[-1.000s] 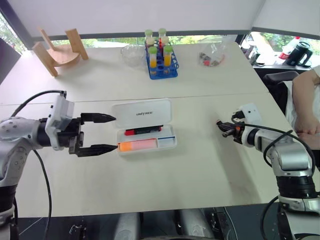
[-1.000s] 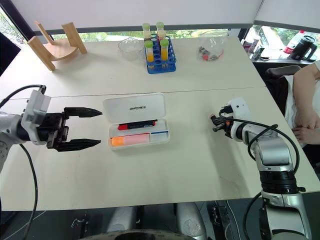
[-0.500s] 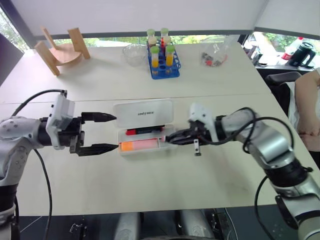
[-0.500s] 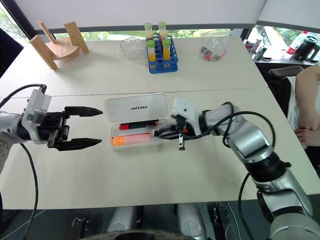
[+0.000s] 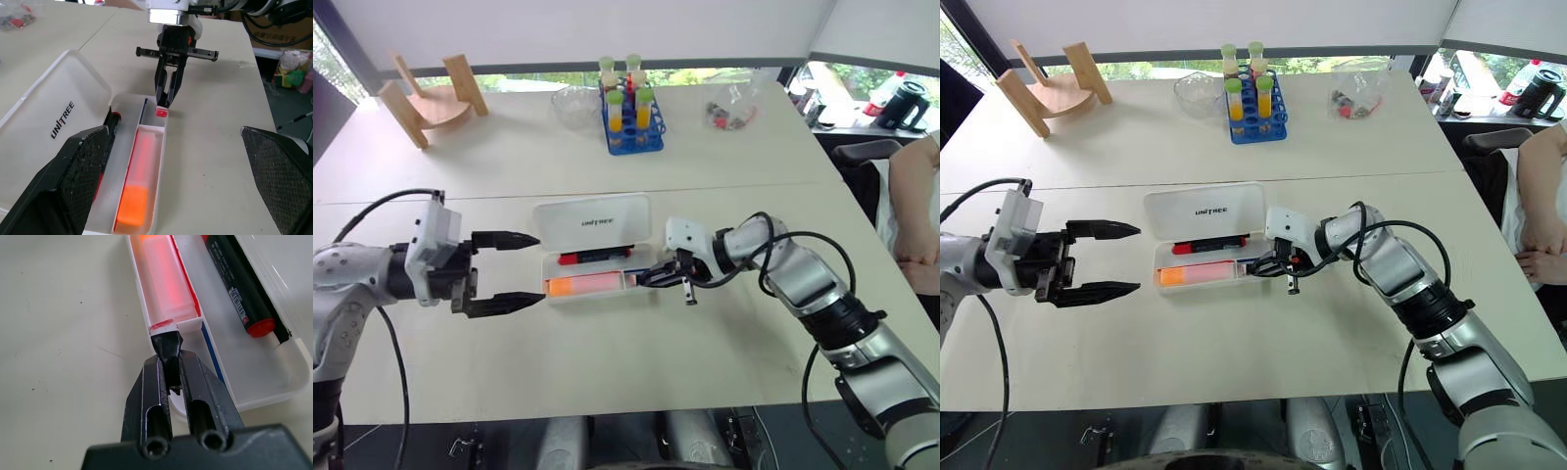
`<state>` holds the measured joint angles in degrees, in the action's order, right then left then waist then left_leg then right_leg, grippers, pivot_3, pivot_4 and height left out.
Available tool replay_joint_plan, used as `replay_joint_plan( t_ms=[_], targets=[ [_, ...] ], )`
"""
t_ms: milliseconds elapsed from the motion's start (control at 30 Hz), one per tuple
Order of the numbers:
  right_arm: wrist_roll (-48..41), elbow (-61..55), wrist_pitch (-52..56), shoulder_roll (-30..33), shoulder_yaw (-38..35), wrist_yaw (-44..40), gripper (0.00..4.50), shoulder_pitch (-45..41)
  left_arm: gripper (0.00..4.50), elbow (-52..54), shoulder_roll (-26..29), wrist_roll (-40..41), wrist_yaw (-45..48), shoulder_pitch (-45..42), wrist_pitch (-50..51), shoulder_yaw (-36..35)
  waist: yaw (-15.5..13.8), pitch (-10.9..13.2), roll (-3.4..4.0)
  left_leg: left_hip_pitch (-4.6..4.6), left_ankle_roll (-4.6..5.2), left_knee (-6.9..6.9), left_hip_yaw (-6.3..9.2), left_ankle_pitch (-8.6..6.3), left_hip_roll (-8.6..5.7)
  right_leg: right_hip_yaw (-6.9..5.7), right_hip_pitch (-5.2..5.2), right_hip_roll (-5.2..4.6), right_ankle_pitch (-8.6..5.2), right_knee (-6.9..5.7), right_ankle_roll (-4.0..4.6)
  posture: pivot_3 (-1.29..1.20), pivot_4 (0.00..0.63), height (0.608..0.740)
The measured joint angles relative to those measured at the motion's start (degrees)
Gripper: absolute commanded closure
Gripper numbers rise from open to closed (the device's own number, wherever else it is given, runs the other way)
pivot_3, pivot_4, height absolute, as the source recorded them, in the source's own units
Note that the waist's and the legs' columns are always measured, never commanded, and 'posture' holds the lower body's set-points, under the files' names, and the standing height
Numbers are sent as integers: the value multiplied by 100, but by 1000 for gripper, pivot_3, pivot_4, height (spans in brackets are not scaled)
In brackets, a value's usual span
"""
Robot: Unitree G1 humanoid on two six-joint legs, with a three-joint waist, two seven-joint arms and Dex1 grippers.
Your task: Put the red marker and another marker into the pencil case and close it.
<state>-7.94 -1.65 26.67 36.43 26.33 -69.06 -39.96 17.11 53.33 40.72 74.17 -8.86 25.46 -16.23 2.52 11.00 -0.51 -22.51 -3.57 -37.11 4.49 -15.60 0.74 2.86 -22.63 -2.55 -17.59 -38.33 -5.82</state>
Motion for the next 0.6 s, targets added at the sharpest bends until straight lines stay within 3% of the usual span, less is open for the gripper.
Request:
replay_joint_plan(
  t_ms=[67, 200, 367, 400, 600],
  targets=[
    [39, 76, -44, -66, 0, -12, 4486, -28, 0, 3, 0, 0, -10, 0, -1, -35, 0, 0, 0, 0, 0, 0, 0, 0, 0, 0, 0, 0, 0, 0, 0, 0, 150, 740],
    [107, 198, -104, -136, 0, -44, 2786, -69, 0, 4, 0, 0, -22, 2, -1, -35, 0, 0, 0, 0, 0, 0, 0, 0, 0, 0, 0, 0, 0, 0, 0, 0, 150, 740],
    [156, 205, -110, -163, 0, -92, 196, -105, 0, 4, 0, -1, -24, 2, -3, -35, 0, 0, 0, 0, 0, 0, 0, 0, 0, 0, 0, 0, 0, 0, 0, 0, 150, 740],
    [157, 205, -107, -163, -2, -103, 37, -114, 0, 4, 0, -1, -27, 2, -4, -35, 0, 0, 0, 0, 0, 0, 0, 0, 0, 0, 0, 0, 0, 0, 0, 0, 150, 740],
    [-18, 79, 155, -146, -271, -161, 37, -142, 0, -26, -2, -26, -156, -28, -8, -36, -5, 0, 0, 0, 0, 0, 1, 0, 0, 0, 0, 0, 0, 0, 0, 0, 150, 740]
  ],
)
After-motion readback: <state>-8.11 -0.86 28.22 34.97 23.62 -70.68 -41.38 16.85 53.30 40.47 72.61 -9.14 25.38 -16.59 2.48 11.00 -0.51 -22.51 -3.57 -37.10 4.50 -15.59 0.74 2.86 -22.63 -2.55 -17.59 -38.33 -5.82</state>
